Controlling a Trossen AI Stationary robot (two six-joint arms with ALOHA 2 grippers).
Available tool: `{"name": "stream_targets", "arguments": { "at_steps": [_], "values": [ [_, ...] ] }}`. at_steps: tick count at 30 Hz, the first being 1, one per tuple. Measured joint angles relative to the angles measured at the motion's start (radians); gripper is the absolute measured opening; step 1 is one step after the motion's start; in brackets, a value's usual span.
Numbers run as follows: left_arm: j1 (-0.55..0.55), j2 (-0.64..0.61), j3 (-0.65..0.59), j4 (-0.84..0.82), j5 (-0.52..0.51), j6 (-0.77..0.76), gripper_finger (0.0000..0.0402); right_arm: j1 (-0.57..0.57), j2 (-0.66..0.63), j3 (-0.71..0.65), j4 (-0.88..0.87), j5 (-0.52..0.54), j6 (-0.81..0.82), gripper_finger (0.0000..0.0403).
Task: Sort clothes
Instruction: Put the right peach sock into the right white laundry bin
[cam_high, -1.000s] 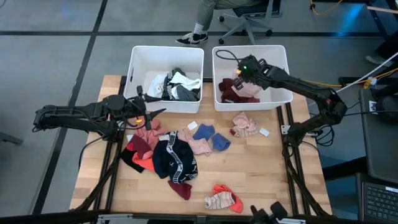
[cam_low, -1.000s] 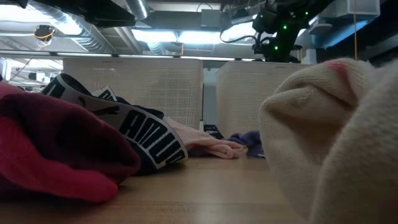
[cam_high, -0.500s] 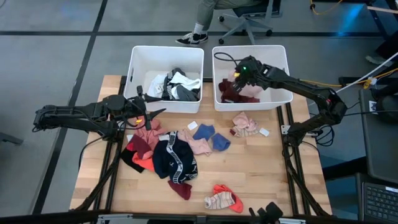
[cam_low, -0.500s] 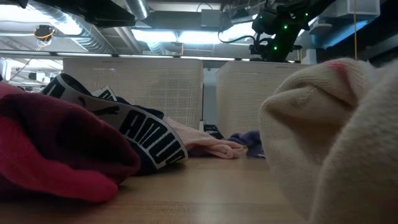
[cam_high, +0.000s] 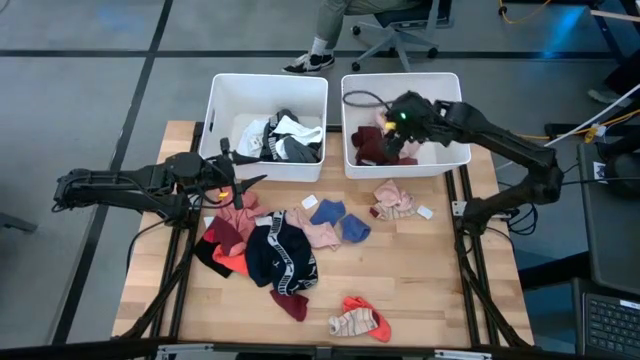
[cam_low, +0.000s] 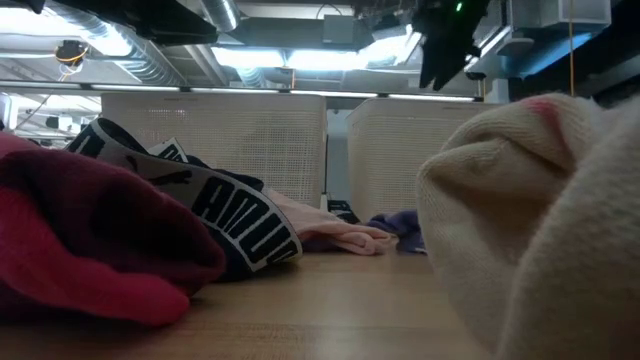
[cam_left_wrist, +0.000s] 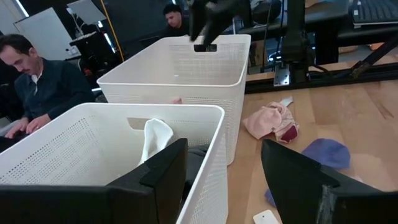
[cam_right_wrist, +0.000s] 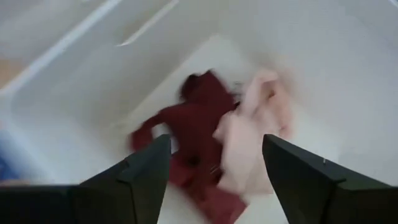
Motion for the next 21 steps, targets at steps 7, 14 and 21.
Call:
{"name": "stream_targets", "arguments": {
  "at_steps": [7,14,21],
  "values": [
    [0.000,0.000,0.000,-0.002,0.000,-0.003,0.0194,0.252,-0.067,0.014,-0.202,-0.055,0.280,0.0255],
    [0.000,0.000,0.000,-0.002,0.000,-0.010,0.0194,0.514,-0.076,0.013,-0.344,-0.008,0.561,0.0255],
    [0.000,0.000,0.000,-0.003,0.000,-0.014,0.0194,0.751,-0.078,-0.010,-0.404,0.147,0.802,0.0255]
  ]
}}
